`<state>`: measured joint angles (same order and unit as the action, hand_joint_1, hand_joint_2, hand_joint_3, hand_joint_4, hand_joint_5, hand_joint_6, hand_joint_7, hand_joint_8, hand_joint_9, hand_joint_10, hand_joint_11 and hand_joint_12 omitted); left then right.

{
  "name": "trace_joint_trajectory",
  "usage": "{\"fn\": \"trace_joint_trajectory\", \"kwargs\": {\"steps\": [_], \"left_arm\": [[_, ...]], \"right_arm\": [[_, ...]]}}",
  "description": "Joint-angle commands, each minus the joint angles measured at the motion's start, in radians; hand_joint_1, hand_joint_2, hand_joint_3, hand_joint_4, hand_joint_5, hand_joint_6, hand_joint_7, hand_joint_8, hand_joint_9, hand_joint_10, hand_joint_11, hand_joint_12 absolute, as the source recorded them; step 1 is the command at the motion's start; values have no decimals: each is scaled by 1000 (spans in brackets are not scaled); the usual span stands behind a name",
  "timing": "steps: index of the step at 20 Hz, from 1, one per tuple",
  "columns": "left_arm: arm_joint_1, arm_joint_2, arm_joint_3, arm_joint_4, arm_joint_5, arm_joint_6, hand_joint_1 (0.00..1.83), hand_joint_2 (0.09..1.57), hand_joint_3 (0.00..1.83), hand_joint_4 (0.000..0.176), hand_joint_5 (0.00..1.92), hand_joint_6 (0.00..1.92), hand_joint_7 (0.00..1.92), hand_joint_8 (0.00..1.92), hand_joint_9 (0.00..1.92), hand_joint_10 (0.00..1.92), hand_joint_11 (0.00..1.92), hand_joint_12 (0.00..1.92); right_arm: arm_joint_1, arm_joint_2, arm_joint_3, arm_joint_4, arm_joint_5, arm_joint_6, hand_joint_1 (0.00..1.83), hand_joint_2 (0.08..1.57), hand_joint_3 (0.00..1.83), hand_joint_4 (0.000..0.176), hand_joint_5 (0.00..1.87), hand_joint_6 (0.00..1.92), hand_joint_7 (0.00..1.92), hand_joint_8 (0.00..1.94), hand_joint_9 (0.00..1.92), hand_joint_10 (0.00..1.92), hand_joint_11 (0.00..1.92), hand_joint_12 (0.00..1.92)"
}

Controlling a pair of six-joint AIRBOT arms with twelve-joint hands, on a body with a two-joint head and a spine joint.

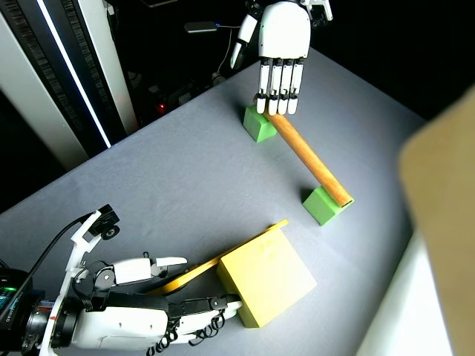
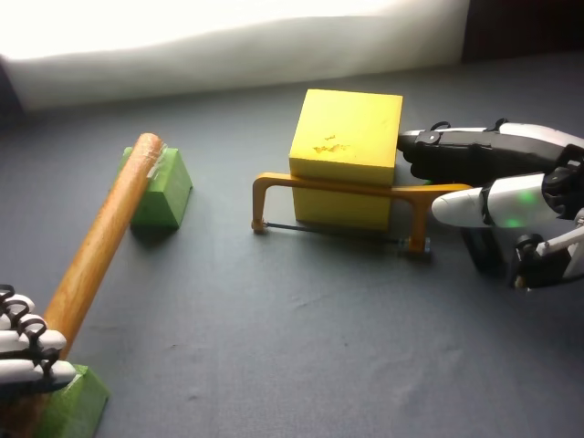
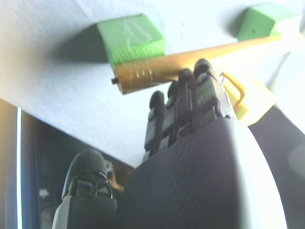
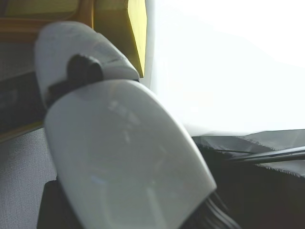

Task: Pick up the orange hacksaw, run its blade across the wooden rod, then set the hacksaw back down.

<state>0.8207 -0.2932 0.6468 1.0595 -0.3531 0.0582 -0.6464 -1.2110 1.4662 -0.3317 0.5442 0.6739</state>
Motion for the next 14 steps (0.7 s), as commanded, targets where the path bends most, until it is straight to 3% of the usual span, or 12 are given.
{"fn": "trace_joint_trajectory", "kwargs": {"steps": [1,10,14], "left_arm": [[-5,2,-2,-11,-16,1,0,1255,2,0,124,6,120,13,68,13,30,16],[-6,2,-2,-11,-14,1,0,1256,2,0,120,6,116,7,68,8,18,19],[-7,2,-2,-11,-13,1,0,1255,1,0,103,0,106,2,56,1,10,18]], "right_arm": [[14,-10,-8,22,101,0,1205,1234,0,0,203,3,175,3,231,3,0,877],[19,10,-103,38,66,-58,1147,1252,1,0,204,4,172,3,235,3,0,901],[19,12,-147,196,35,-225,1155,1256,3,0,226,6,195,4,261,7,0,972]]}}
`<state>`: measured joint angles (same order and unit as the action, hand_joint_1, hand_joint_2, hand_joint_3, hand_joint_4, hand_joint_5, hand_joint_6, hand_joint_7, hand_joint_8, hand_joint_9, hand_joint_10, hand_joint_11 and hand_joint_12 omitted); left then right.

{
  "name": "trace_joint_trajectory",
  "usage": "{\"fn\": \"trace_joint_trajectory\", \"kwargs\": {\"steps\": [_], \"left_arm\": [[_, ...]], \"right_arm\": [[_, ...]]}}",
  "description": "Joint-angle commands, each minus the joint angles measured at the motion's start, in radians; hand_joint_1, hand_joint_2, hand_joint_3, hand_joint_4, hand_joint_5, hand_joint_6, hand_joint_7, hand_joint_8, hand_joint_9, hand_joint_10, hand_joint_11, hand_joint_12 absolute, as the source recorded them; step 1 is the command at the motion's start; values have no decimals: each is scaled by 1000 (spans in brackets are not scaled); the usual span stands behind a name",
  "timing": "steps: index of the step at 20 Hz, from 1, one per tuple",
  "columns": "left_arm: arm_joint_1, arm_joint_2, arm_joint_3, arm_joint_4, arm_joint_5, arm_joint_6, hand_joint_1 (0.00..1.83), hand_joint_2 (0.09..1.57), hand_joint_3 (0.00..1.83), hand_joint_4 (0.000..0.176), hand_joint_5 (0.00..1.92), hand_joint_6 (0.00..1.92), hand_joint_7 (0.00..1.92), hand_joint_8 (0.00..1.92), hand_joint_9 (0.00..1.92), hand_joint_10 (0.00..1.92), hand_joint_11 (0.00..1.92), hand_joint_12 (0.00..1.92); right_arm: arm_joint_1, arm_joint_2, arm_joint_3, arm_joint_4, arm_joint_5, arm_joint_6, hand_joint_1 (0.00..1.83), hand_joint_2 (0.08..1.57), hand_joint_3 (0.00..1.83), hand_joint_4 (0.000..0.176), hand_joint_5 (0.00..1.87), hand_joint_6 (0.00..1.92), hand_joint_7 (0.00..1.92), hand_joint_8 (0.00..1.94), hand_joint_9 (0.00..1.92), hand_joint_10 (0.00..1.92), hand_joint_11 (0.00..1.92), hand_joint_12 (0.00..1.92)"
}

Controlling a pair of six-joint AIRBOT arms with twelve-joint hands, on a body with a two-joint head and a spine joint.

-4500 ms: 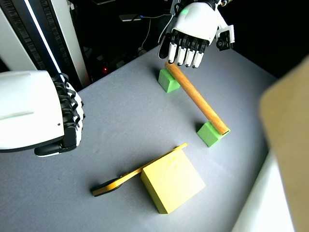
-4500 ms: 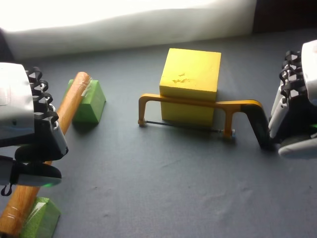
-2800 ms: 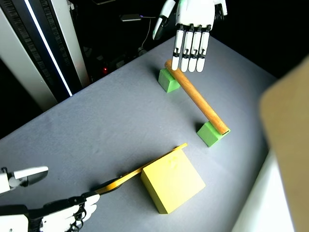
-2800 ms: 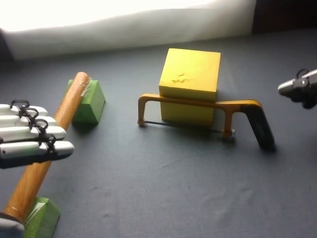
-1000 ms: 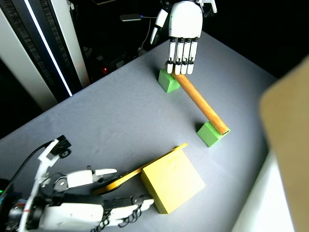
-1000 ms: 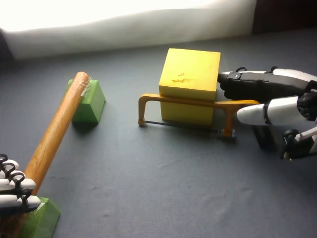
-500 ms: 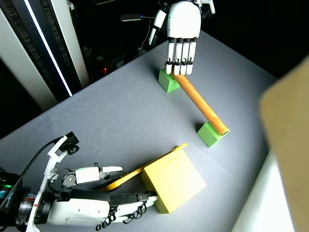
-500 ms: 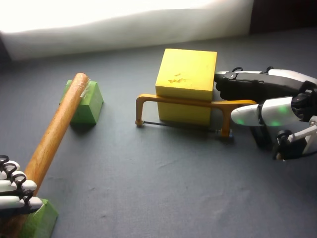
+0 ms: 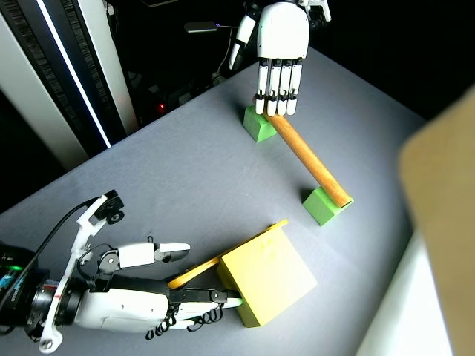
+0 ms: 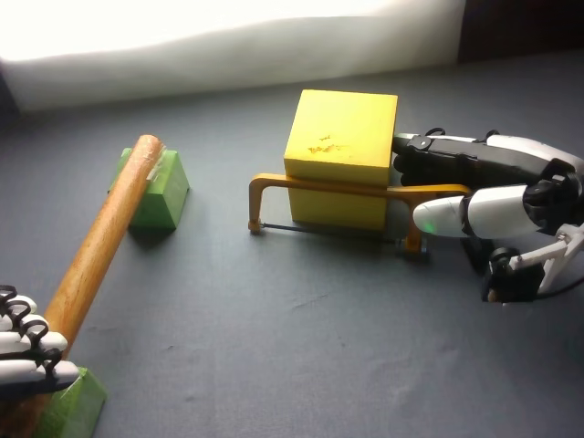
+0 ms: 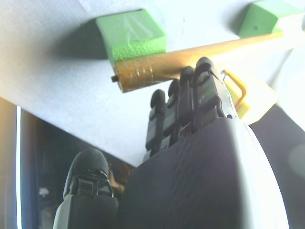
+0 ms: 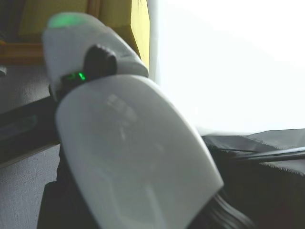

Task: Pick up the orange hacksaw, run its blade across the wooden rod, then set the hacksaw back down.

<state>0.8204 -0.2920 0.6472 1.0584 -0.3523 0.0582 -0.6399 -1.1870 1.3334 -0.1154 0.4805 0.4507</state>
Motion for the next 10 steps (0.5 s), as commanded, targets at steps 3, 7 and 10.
{"fn": "trace_joint_trajectory", "kwargs": {"steps": [3,7,10], "left_arm": [[-8,1,-3,-10,-13,1,0,1258,2,0,115,5,104,0,55,1,19,25],[-11,0,-6,-10,-2,1,0,1262,3,0,110,0,92,0,49,0,1,20],[-12,0,-7,-10,-2,1,0,1267,4,0,80,3,62,2,24,3,0,0]], "right_arm": [[14,-19,-15,-17,82,-21,1183,1301,2,0,249,1,222,1,313,8,52,1022],[20,-24,-26,63,68,-117,1229,1326,1,0,497,19,515,14,608,26,348,960],[22,-24,-39,71,52,-135,1277,1258,0,0,702,15,844,17,919,31,624,952]]}}
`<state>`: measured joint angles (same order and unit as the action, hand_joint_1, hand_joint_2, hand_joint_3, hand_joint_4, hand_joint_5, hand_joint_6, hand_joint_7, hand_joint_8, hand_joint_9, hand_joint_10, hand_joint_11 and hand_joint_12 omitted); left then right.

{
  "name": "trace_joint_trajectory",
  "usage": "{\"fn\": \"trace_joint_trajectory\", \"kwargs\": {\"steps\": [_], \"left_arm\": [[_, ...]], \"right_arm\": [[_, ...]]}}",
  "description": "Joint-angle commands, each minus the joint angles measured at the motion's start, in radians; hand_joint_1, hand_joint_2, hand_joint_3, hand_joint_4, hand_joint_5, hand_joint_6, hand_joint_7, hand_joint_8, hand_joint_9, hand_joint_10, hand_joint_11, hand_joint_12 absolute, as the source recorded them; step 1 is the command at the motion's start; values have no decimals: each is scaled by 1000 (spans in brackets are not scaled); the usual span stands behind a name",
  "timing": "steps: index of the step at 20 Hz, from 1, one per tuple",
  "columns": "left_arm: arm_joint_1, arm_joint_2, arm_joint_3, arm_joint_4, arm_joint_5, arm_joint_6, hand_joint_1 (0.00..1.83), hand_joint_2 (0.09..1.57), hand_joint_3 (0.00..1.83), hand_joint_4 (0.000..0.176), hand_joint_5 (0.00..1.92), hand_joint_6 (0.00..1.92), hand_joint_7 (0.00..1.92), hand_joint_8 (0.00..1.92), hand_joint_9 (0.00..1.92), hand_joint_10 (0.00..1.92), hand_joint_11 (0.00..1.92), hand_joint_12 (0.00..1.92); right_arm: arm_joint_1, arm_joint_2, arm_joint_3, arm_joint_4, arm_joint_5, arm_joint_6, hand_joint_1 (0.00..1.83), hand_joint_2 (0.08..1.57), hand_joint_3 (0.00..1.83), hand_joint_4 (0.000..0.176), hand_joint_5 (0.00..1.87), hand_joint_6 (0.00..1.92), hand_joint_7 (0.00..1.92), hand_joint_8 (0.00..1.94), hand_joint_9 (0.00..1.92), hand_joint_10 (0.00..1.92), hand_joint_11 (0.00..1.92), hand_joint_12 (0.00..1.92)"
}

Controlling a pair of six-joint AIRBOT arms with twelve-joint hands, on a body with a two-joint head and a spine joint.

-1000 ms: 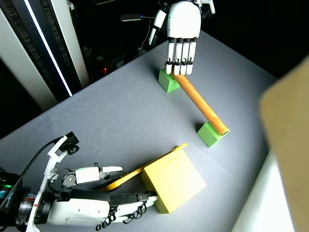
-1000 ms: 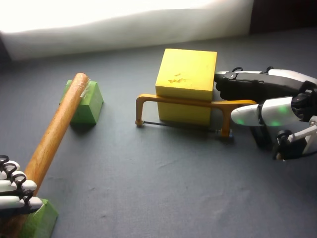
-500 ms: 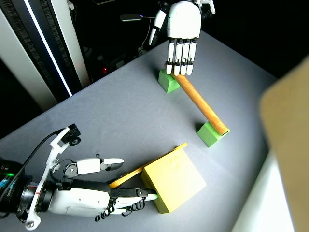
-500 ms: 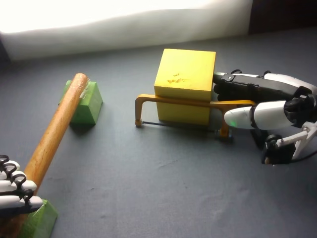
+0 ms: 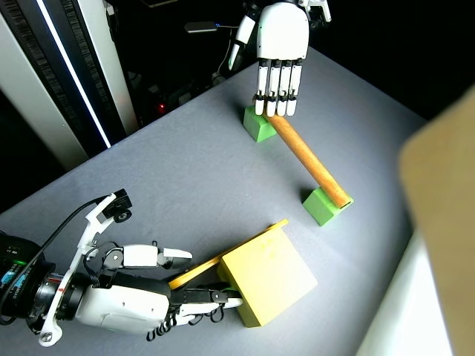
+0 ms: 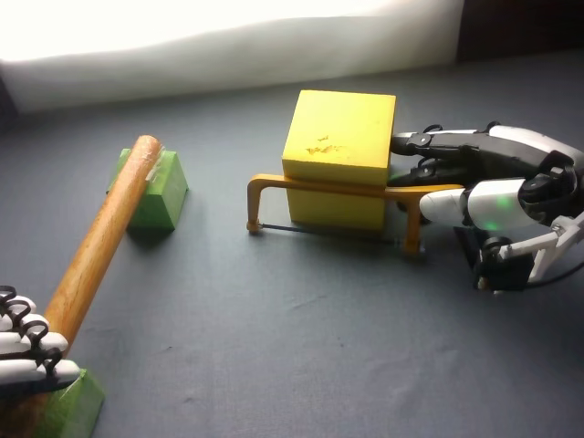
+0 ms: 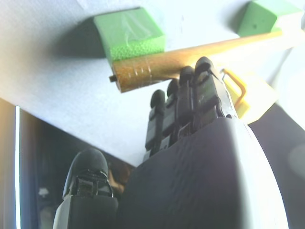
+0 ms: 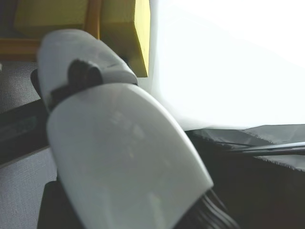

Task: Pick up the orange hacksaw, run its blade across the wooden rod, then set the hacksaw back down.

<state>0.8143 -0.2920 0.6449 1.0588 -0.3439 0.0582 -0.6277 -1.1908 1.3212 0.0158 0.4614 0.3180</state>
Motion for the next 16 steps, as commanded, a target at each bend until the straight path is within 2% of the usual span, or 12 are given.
{"fn": "trace_joint_trajectory", "kwargs": {"steps": [1,2,3,5,8,9,10,12,14,16], "left_arm": [[-6,0,-6,-11,-10,1,0,1270,5,0,90,7,75,8,34,7,0,0],[-6,0,-8,-11,-10,1,0,1267,3,0,108,13,92,13,49,12,9,4],[-8,0,-10,-11,-10,1,0,1267,2,0,97,7,87,9,46,9,3,2],[-9,0,-12,-11,-10,1,0,1264,1,0,108,9,102,12,61,13,17,9],[-12,0,-14,-11,-10,1,0,1263,0,0,143,3,145,2,115,8,65,56],[-13,0,-14,-11,-10,1,0,1254,7,0,150,0,158,1,126,1,12,217],[-14,0,-13,-11,-10,1,0,1255,9,0,145,0,163,1,124,0,2,250],[-15,0,-13,-11,-10,1,0,1259,7,0,122,1,138,3,97,1,0,185],[-17,-1,-13,-11,-10,1,0,1266,2,0,150,4,161,3,115,5,0,236],[-19,-2,-13,-11,-10,1,0,1267,1,0,126,3,134,4,96,4,0,195]], "right_arm": [[10,-20,-31,-54,70,-8,1346,1190,4,0,621,1120,859,890,972,950,784,928],[11,-20,-35,-43,70,-21,1351,1196,1,0,627,1315,811,1156,919,1194,857,985],[15,-19,-46,1,70,-68,1359,1177,0,0,700,1282,828,1157,941,1196,894,1030],[17,-18,-52,8,71,-73,1378,1115,0,0,877,1046,928,984,1037,1102,964,1067],[17,-11,-60,8,89,-90,1376,1123,0,0,855,1044,939,958,1004,1191,939,1095],[17,-9,-61,8,102,-102,1377,1122,0,0,847,1028,942,966,1012,1186,952,1099],[17,-4,-61,8,114,-112,1376,1125,0,0,845,1010,943,986,997,1209,943,1100],[17,15,-63,8,174,-147,1377,1124,1,0,842,1002,955,973,991,1219,934,1117],[16,50,-79,8,239,-169,1375,1131,0,0,823,1025,938,998,986,1232,937,1116],[16,87,-103,8,271,-196,1375,1131,0,0,824,1036,933,999,991,1224,935,1112]]}}
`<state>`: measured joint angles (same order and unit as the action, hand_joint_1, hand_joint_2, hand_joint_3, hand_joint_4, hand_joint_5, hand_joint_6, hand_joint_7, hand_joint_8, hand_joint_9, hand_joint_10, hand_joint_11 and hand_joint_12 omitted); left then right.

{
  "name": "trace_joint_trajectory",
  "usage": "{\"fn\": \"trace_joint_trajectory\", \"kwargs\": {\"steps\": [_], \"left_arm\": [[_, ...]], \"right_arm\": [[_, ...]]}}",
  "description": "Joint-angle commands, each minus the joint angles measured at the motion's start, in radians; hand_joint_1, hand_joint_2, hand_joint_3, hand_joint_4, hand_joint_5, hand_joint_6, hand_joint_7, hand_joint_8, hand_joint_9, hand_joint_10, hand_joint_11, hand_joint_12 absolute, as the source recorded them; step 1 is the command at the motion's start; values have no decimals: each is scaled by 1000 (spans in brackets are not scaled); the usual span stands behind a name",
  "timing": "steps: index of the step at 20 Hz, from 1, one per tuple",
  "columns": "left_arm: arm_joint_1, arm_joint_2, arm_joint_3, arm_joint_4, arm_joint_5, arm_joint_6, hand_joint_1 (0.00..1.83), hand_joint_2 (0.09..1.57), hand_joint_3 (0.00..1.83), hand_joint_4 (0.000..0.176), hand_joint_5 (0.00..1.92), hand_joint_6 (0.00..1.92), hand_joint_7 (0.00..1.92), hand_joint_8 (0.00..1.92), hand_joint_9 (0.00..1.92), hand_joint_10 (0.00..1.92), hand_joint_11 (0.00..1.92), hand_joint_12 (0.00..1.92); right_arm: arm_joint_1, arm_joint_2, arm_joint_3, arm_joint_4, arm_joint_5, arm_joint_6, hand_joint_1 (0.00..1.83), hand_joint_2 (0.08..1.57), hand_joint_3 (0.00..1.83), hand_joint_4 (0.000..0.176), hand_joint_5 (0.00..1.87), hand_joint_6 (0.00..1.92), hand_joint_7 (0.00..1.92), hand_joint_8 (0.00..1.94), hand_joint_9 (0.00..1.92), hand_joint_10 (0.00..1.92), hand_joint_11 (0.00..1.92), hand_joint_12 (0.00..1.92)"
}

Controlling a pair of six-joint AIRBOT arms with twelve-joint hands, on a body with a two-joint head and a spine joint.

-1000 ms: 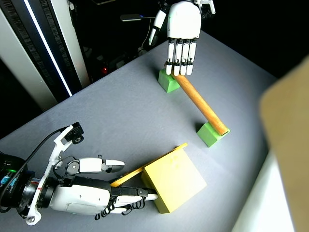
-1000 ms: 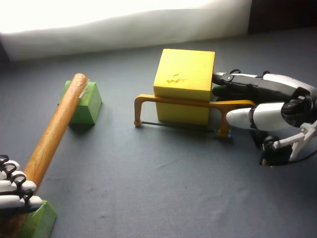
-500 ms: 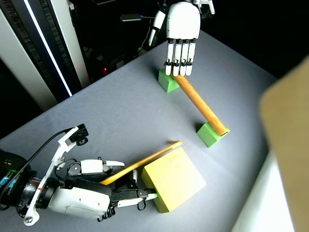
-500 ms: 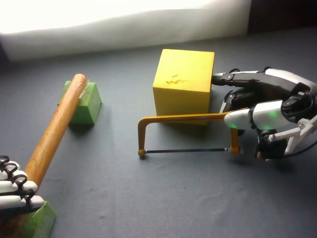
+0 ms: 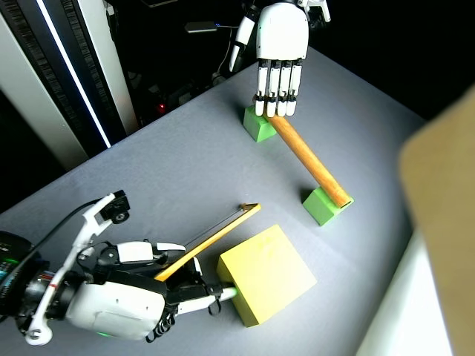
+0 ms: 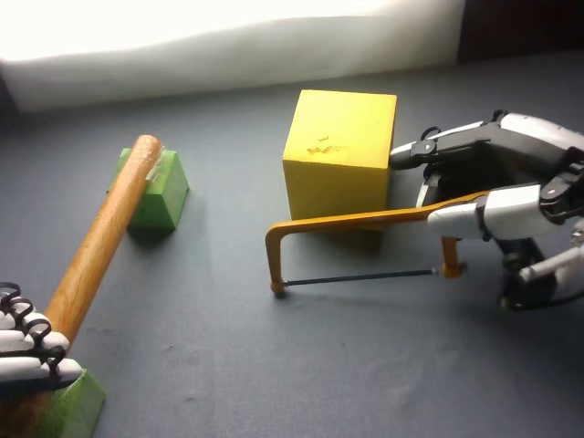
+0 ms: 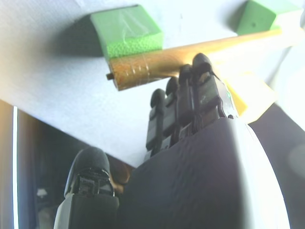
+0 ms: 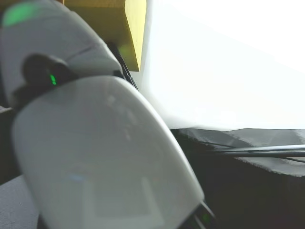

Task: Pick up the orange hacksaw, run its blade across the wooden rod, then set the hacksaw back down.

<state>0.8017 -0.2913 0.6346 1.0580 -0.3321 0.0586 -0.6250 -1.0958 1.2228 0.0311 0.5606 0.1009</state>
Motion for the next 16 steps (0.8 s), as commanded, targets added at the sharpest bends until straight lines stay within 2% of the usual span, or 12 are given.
{"fn": "trace_joint_trajectory", "kwargs": {"steps": [1,3,4,5,6,7,8,11,14,15,16], "left_arm": [[-6,-3,-3,-10,-22,1,0,1270,2,0,135,6,148,10,103,7,0,194],[-7,-4,-3,-10,-22,1,0,1264,0,0,128,2,138,3,94,2,0,171],[-9,-5,-3,-10,-22,1,0,1266,0,0,137,3,152,5,104,4,0,199],[-10,-6,-3,-10,-22,1,0,1266,0,0,137,3,152,5,104,4,0,199],[-10,-6,-3,-10,-22,1,0,1266,1,0,172,4,186,4,134,6,0,278],[-10,-6,-3,-10,-22,1,0,1266,1,0,170,2,184,2,135,5,0,281],[-11,-7,-2,-10,-22,1,0,1269,1,0,172,3,188,3,138,4,0,302],[-12,-8,0,-10,-22,1,0,1266,0,0,151,1,150,0,101,1,0,209],[-12,-9,2,-10,-22,1,0,1255,0,0,167,2,179,3,133,6,0,292],[-12,-10,3,-10,-22,1,0,1251,0,0,161,0,175,1,134,5,0,298],[-12,-11,3,-10,-22,1,0,1258,0,0,178,4,185,3,139,5,0,312]], "right_arm": [[14,20,-23,-7,187,0,1375,1131,0,0,823,1037,933,995,991,1226,937,1113],[9,65,-60,-7,227,-21,1372,1140,1,0,801,1072,917,1018,973,1255,917,1151],[12,90,-80,-7,289,-53,1375,1115,0,0,856,986,987,924,1039,1185,923,1153],[18,95,-83,-7,314,-70,1375,1115,0,0,856,986,987,924,1039,1185,923,1153],[22,99,-84,-7,331,-83,1372,1138,0,0,803,1063,926,1010,975,1251,927,1155],[30,102,-84,-7,349,-99,1370,1124,0,0,832,1023,963,961,1021,1210,917,1168],[45,105,-85,-7,359,-107,1369,1146,1,0,796,1080,911,1037,949,1286,891,1198],[98,107,-86,2,364,-147,1371,1144,0,0,793,1076,917,1028,958,1274,895,1192],[135,99,-116,122,384,-283,1370,1147,0,0,780,1094,906,1040,967,1260,926,1162],[154,89,-128,183,383,-367,1371,1131,0,0,798,1061,952,982,1023,1210,925,1168],[172,75,-128,212,371,-398,1378,1120,0,0,809,1027,989,944,1037,1197,910,1178]]}}
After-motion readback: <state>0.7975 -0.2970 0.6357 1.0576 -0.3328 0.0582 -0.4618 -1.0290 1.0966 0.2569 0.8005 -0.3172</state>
